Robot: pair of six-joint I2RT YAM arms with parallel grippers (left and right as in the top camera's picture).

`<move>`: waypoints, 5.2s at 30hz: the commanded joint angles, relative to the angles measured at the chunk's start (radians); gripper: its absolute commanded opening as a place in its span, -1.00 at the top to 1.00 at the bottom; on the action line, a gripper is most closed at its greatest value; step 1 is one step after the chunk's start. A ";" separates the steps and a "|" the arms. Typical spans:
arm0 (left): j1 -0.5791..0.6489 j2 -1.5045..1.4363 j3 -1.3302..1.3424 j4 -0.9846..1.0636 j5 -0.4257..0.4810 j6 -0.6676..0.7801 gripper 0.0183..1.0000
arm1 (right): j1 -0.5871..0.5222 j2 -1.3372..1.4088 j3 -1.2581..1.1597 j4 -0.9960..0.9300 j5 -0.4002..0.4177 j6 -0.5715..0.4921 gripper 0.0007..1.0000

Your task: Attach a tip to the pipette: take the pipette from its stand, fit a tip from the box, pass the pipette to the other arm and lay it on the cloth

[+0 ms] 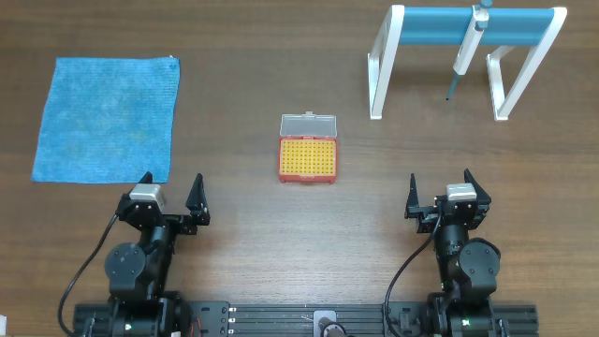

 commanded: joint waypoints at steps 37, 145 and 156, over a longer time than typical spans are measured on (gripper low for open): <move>0.002 -0.006 -0.003 0.000 -0.011 0.010 -0.92 | -0.092 0.689 0.184 0.533 -0.017 0.136 -0.90; 0.002 -0.006 -0.003 0.000 -0.011 0.010 -0.93 | 0.462 1.798 0.434 1.528 -0.363 0.180 0.84; 0.002 -0.006 -0.003 0.000 -0.011 0.010 -0.92 | 0.463 1.907 0.389 1.530 -0.370 0.140 0.84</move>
